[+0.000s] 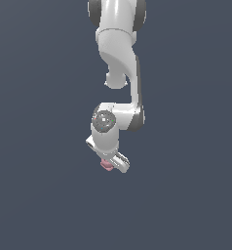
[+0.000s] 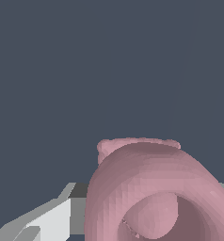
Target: Pick up the object and move it to a goal position.
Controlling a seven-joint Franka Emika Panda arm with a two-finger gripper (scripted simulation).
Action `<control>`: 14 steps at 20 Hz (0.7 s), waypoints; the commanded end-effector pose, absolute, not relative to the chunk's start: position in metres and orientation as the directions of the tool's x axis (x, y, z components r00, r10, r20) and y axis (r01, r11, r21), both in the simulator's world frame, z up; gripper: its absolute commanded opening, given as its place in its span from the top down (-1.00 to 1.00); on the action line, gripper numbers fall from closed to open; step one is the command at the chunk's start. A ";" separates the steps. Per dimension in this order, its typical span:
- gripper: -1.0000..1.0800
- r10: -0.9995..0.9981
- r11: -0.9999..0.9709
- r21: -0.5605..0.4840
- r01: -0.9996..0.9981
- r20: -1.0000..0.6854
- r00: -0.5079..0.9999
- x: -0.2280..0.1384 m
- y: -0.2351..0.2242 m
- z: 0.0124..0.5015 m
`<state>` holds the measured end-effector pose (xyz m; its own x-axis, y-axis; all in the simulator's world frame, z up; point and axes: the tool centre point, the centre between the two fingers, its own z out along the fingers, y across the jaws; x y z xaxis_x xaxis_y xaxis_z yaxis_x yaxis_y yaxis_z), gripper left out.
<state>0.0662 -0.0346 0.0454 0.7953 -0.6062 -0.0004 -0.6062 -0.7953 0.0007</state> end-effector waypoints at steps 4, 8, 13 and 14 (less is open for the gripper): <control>1.00 -0.605 -0.796 0.000 -0.605 0.000 0.796 0.052 -0.002 0.057; 1.00 -0.605 -0.796 0.000 -0.605 0.000 0.796 0.035 0.035 0.070; 1.00 -0.605 -0.796 0.000 -0.605 0.000 0.796 0.011 0.089 0.090; 1.00 -0.605 -0.796 0.000 -0.605 0.000 0.796 0.006 0.100 0.093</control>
<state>0.0139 0.0837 0.0875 0.7965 -0.6047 -0.0006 -0.6047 -0.7965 0.0001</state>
